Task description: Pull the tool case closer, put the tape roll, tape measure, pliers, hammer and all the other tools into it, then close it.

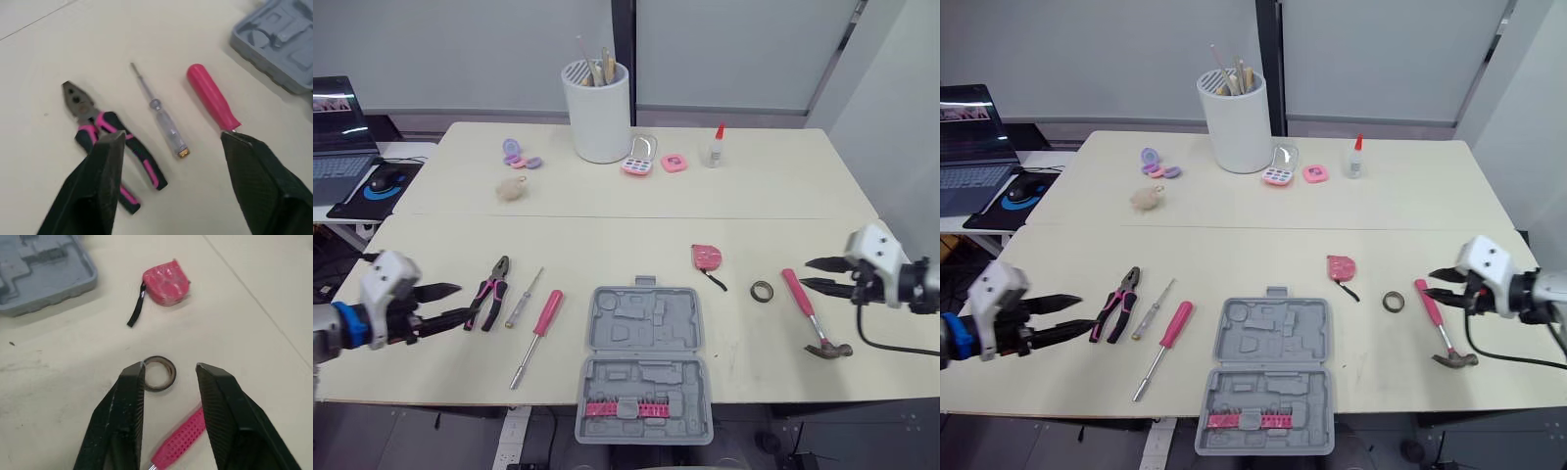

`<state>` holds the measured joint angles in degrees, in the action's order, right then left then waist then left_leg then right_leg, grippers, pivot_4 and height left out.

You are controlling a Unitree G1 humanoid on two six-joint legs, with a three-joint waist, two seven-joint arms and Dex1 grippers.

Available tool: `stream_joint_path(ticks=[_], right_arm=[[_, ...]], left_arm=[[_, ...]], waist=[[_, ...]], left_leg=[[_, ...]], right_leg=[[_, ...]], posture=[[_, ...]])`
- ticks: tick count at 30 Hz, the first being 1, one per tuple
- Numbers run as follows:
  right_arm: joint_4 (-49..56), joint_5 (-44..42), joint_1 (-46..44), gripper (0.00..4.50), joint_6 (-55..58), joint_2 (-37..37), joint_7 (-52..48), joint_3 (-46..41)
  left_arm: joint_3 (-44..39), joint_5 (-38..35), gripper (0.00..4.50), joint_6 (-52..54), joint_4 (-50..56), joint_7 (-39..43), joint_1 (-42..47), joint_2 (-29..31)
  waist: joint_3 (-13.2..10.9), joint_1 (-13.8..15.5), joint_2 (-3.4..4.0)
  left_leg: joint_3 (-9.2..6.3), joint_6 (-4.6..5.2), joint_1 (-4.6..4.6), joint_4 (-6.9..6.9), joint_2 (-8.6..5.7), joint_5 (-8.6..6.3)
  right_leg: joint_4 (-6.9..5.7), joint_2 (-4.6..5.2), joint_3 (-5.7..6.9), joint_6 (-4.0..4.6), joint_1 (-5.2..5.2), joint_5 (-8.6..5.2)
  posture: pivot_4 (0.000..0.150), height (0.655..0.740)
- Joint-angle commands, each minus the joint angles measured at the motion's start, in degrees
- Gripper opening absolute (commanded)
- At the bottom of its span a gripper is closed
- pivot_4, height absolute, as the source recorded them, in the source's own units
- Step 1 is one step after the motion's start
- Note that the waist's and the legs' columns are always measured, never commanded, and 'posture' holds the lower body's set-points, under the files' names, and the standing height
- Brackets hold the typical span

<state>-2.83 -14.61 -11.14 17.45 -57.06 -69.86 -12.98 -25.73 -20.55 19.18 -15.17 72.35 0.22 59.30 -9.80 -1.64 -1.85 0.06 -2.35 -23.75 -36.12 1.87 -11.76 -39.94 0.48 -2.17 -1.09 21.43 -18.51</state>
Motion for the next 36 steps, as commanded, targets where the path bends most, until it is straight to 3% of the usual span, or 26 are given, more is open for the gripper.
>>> stream_joint_path(ticks=[1, 6, 28, 36], right_arm=[[-2.4, -2.7, 2.5, 2.89, -1.2, -3.3, -2.6, -6.0], [-4.9, -3.8, 6.2, 4.46, -1.7, -5.0, -3.3, -9.5], [-3.2, -1.5, 8.5, 4.48, -3.2, -4.8, 0.6, -7.8], [3.2, 2.2, 8.5, 4.48, -5.8, -3.1, 2.7, -0.1]], left_arm=[[-4.3, -1.5, 4.44, -1.6, -9.0, 2.1, 2.7, 3.9], [-3.3, -0.3, 4.50, -3.7, -20.1, 3.4, 6.9, 6.8], [0.9, 0.0, 4.50, -5.0, -17.1, 0.4, 9.9, 4.3], [7.0, -6.1, 4.50, 5.4, 10.5, -2.2, 12.8, -1.4]], waist=[[0.0, 0.0, 0.00], [0.0, -0.1, 0.02], [0.0, -0.2, 0.02], [0.0, 0.0, 0.01]], left_leg=[[0.00, 0.00, 0.00, 0.00, 0.00, 0.00], [0.09, 0.00, 0.01, 0.03, 0.00, 0.00], [0.14, 0.00, -0.01, 0.04, 0.02, 0.00], [0.09, 0.00, -0.03, 0.00, -0.01, 0.00]], right_leg=[[0.00, 0.00, 0.00, 0.00, 0.01, 0.00], [0.00, 0.03, -0.04, 0.01, 0.03, -0.01], [-0.03, 0.01, -0.10, 0.01, 0.08, -0.01], [-0.03, 0.00, -0.09, 0.01, 0.03, -0.01]], posture=[[0.150, 0.7400], [0.150, 0.7400], [0.150, 0.7400], [0.150, 0.7400]])
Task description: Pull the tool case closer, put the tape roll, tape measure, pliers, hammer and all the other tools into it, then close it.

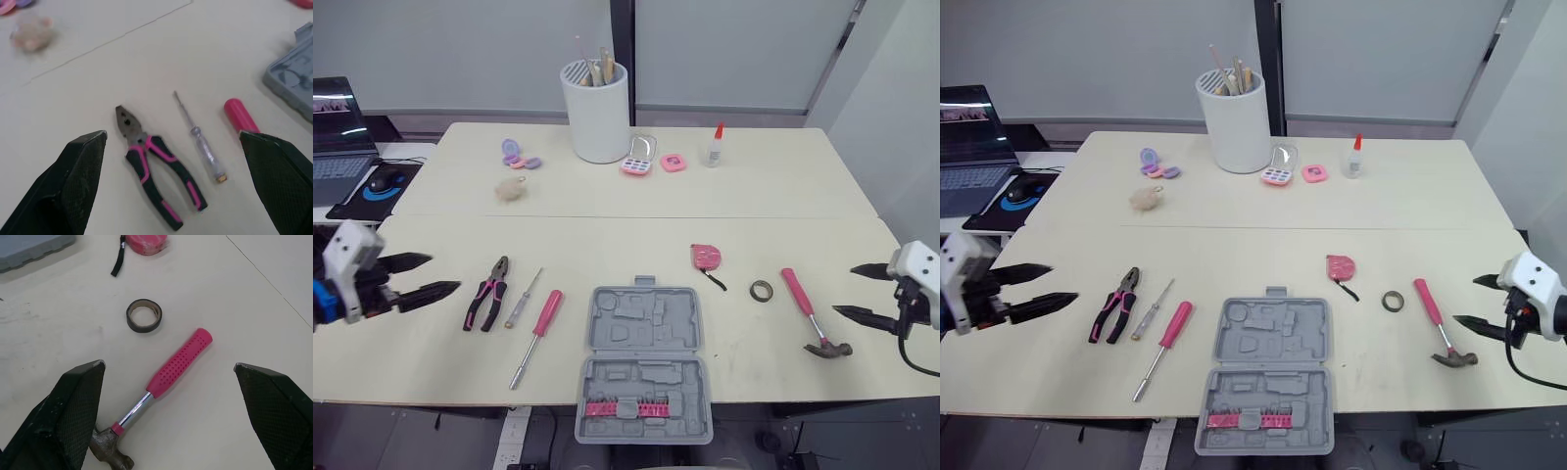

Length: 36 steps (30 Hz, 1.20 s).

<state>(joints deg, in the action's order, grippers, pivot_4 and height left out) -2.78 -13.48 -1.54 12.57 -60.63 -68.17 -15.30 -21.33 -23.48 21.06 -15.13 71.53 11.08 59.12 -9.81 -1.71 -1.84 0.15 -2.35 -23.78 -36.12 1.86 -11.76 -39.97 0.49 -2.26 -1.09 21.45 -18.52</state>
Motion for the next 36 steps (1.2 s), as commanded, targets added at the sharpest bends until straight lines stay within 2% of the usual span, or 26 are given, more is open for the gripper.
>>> stream_joint_path(ticks=[1, 6, 9, 13, 15, 19, 23, 24, 27, 36], right_arm=[[4.0, 1.8, -1.9, 4.48, -0.2, 1.0, 2.1, 3.6], [6.8, 7.2, -5.0, 4.48, 3.7, 4.1, 7.5, 11.4], [6.5, 8.7, -6.8, 4.48, 4.5, 6.4, 9.4, 14.4], [3.4, 11.6, -9.5, 4.48, 3.3, 9.4, 11.5, 18.5], [2.2, 11.7, -10.7, 4.12, 3.4, 11.5, 12.5, 19.6], [-0.7, 14.7, -12.9, 2.91, 3.1, 13.8, 15.2, 21.8], [-2.7, 16.2, -14.5, 2.91, 4.1, 15.1, 16.6, 23.0], [-4.1, 16.7, -15.3, 2.47, 3.8, 15.7, 17.2, 23.5], [-6.6, 17.8, -16.7, 1.87, 3.6, 16.9, 18.2, 24.2], [-12.5, 19.5, -19.5, 1.87, 2.9, 19.5, 19.7, 25.6]], left_arm=[[4.0, -4.3, 4.50, 5.2, 14.3, -2.1, 2.9, -2.3], [13.7, -9.0, 4.50, 10.8, 31.4, -6.6, 9.7, -10.3], [19.4, -10.4, 4.50, 12.9, 38.0, -8.9, 12.9, -15.2], [25.7, -8.9, 4.50, 10.6, 41.0, -11.1, 16.6, -22.0], [28.5, -6.4, 4.50, 7.5, 40.7, -11.2, 17.3, -24.3], [32.6, -3.7, 4.50, 3.7, 40.2, -10.1, 16.7, -26.0], [34.8, -1.5, 4.50, 0.4, 38.5, -9.3, 15.7, -26.5], [35.0, -1.1, 4.50, -0.2, 37.9, -9.2, 15.8, -26.8], [35.2, -0.6, 4.50, -1.3, 36.6, -9.1, 16.1, -27.3], [35.5, 0.8, 4.50, -3.1, 36.0, -9.5, 15.5, -27.1]], waist=[[0.0, 0.0, 0.00], [0.0, 0.0, -0.02], [0.0, -0.1, -0.03], [0.0, -0.1, -0.03], [0.0, -0.1, -0.02], [0.0, -0.1, -0.01], [0.0, -0.1, -0.01], [0.0, -0.1, -0.01], [0.0, 0.0, -0.02], [0.0, 0.0, -0.01]], left_leg=[[-0.01, 0.00, -0.01, 0.00, -0.01, 0.00], [-0.02, 0.00, -0.03, -0.02, -0.06, 0.00], [-0.01, -0.01, -0.04, -0.05, -0.08, 0.00], [-0.02, -0.01, -0.02, -0.07, -0.09, 0.01], [-0.03, -0.01, -0.01, -0.09, -0.09, 0.01], [-0.03, -0.01, 0.00, -0.09, -0.10, 0.01], [-0.03, -0.01, 0.00, -0.11, -0.11, 0.01], [-0.04, -0.01, 0.00, -0.12, -0.11, 0.01], [-0.06, -0.01, 0.00, -0.12, -0.10, 0.01], [-0.05, -0.01, 0.00, -0.13, -0.10, 0.01]], right_leg=[[0.00, 0.00, -0.01, 0.00, 0.00, 0.00], [0.00, -0.16, -0.05, -0.01, -0.01, 0.01], [0.01, -0.29, -0.08, -0.02, -0.01, 0.01], [0.00, -0.33, -0.11, -0.02, -0.03, 0.01], [-0.01, -0.35, -0.11, -0.01, -0.04, 0.01], [-0.01, -0.37, -0.13, -0.01, -0.05, 0.01], [-0.01, -0.36, -0.13, -0.01, -0.06, 0.01], [-0.01, -0.36, -0.12, -0.01, -0.06, 0.01], [-0.01, -0.36, -0.09, -0.01, -0.06, 0.01], [-0.01, -0.36, -0.10, -0.01, -0.06, 0.01]], posture=[[0.150, 0.7400], [0.150, 0.7400], [0.150, 0.7400], [0.150, 0.7400], [0.150, 0.7400], [0.150, 0.7400], [0.150, 0.7400], [0.150, 0.7400], [0.150, 0.7400], [0.150, 0.7400]])
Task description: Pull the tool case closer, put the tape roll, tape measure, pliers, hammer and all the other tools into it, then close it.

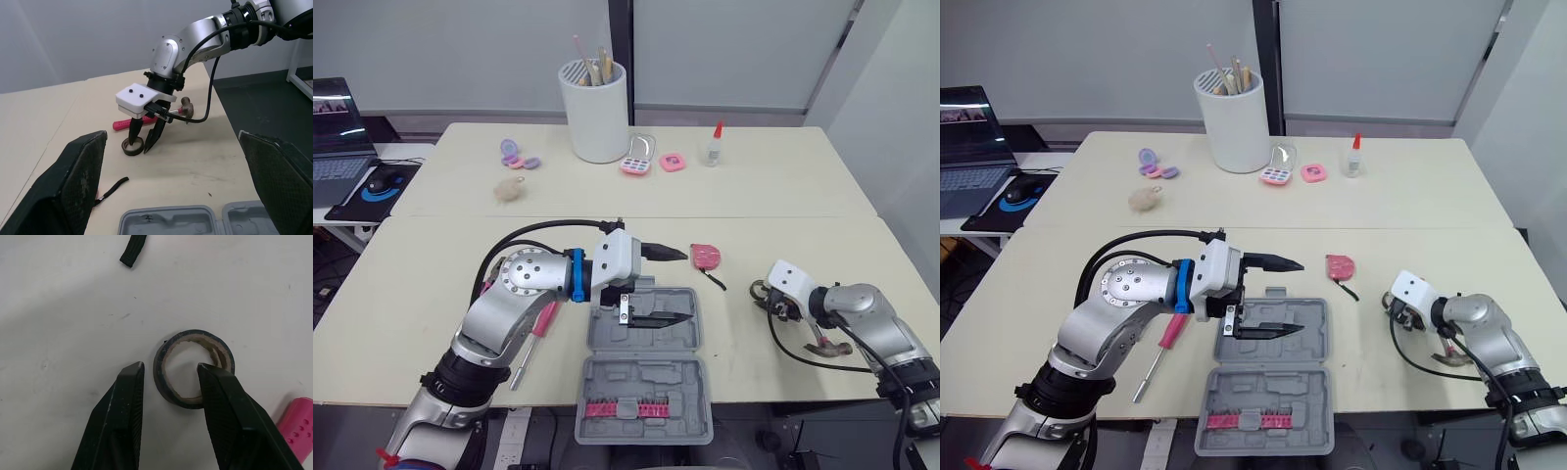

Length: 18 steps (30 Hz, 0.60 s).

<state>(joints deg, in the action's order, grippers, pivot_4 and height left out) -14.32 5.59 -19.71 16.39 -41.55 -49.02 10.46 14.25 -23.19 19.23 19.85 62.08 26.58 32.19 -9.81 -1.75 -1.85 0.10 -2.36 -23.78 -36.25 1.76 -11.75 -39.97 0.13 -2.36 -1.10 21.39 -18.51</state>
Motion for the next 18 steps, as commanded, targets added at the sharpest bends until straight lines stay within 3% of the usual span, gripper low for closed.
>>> stream_joint_path(ticks=[1, 10, 18], right_arm=[[-1.3, 0.3, -1.5, 1.69, -1.2, 0.7, 0.6, -0.2], [2.2, -0.4, -0.6, 0.02, -0.1, -0.3, -1.8, -0.5], [17.9, -3.7, -0.1, 0.02, 9.4, 1.3, -5.6, 0.8]], left_arm=[[-0.1, 0.5, 4.50, -1.2, 1.1, -0.1, 0.0, -0.2], [-0.6, 0.5, 4.50, -0.5, 1.8, -0.5, -0.5, 0.1], [-4.6, -3.6, 4.50, 5.4, 4.6, -3.5, -3.3, 1.1]], waist=[[0.0, 0.0, 0.00], [0.0, 0.0, 0.00], [0.0, -0.1, 0.00]], left_leg=[[0.00, 0.00, 0.00, 0.00, 0.00, 0.00], [-0.01, 0.00, 0.00, 0.00, 0.00, 0.00], [-0.05, 0.00, 0.00, 0.00, 0.04, 0.00]], right_leg=[[0.00, 0.00, 0.00, 0.00, 0.00, 0.00], [0.00, 0.00, 0.00, 0.00, 0.00, 0.00], [-0.01, -0.02, 0.01, 0.00, 0.01, 0.00]], posture=[[0.150, 0.7400], [0.150, 0.7400], [0.150, 0.7400]])
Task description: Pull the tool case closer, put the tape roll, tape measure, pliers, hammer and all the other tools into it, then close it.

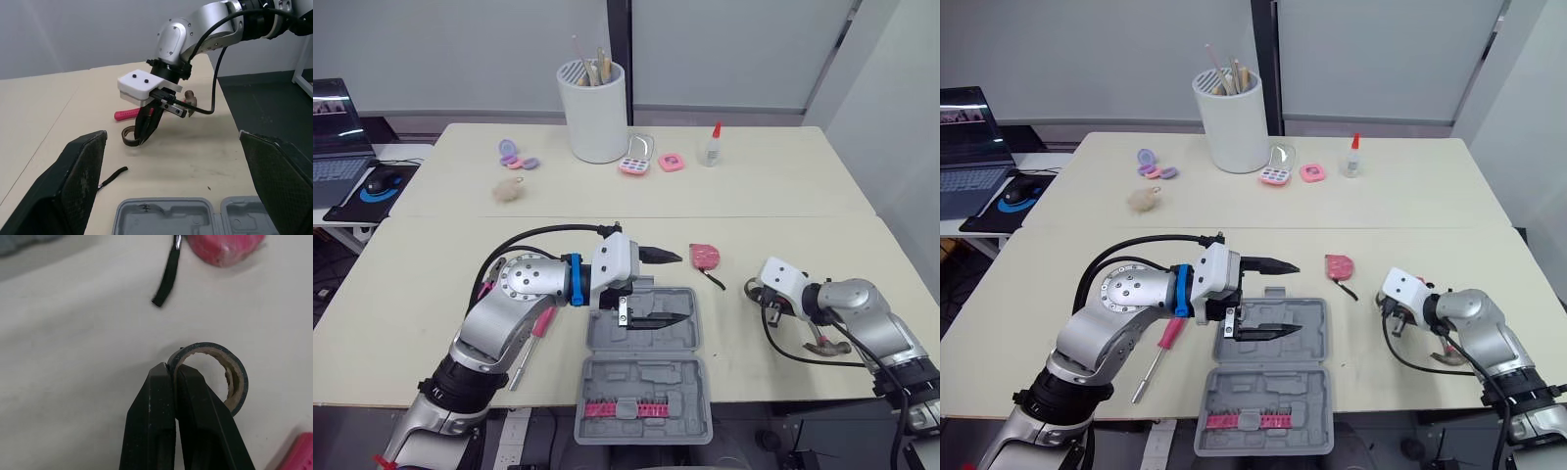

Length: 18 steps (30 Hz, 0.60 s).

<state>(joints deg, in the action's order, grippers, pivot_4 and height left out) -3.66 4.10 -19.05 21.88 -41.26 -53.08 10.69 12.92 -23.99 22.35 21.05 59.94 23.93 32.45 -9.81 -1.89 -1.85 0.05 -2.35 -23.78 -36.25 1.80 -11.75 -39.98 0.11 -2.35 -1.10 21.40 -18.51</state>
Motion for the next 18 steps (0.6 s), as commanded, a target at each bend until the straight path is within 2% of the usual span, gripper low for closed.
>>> stream_joint_path(ticks=[1, 4, 7, 13, 18], right_arm=[[9.9, -3.2, -1.1, 0.02, 6.2, 1.7, -2.2, 1.4], [15.5, -5.2, -4.0, 0.02, 12.0, 6.2, -2.6, 4.7], [16.3, -5.8, -6.8, 0.02, 14.5, 10.9, -1.9, 8.0], [6.9, -4.1, -12.6, 0.02, 11.0, 21.6, 2.3, 14.3], [-0.3, -4.2, -15.9, 0.02, 7.8, 29.1, 4.1, 16.6]], left_arm=[[-4.4, -3.7, 4.50, 3.4, 3.8, -1.9, -1.3, 1.3], [-9.7, -6.8, 4.50, 7.4, 5.4, -2.9, -4.6, 4.7], [-14.0, -8.2, 4.50, 9.9, 6.2, -2.1, -8.3, 9.6], [-22.9, -10.1, 4.50, 11.6, 6.2, 2.0, -17.2, 19.3], [-28.5, -11.2, 4.50, 11.9, 4.5, 4.2, -21.8, 23.2]], waist=[[0.0, 0.0, 0.00], [0.0, -0.2, 0.00], [0.0, -0.4, 0.02], [0.0, -0.1, -0.03], [0.0, 0.2, -0.06]], left_leg=[[-0.05, 0.00, -0.01, 0.00, 0.01, 0.00], [-0.07, 0.00, 0.01, 0.00, 0.06, 0.00], [-0.13, -0.01, 0.01, 0.01, 0.12, 0.00], [-0.10, 0.00, 0.00, 0.03, 0.06, 0.00], [-0.11, 0.00, -0.02, 0.04, 0.04, 0.00]], right_leg=[[0.00, -0.01, 0.03, 0.00, 0.00, 0.00], [-0.01, -0.03, 0.02, 0.00, 0.00, 0.00], [-0.03, -0.02, 0.05, 0.01, 0.03, 0.00], [0.00, 0.04, 0.09, 0.01, 0.04, 0.00], [0.01, 0.15, 0.15, 0.02, 0.05, 0.00]], posture=[[0.150, 0.7400], [0.150, 0.7400], [0.150, 0.7400], [0.150, 0.7400], [0.150, 0.7400]])
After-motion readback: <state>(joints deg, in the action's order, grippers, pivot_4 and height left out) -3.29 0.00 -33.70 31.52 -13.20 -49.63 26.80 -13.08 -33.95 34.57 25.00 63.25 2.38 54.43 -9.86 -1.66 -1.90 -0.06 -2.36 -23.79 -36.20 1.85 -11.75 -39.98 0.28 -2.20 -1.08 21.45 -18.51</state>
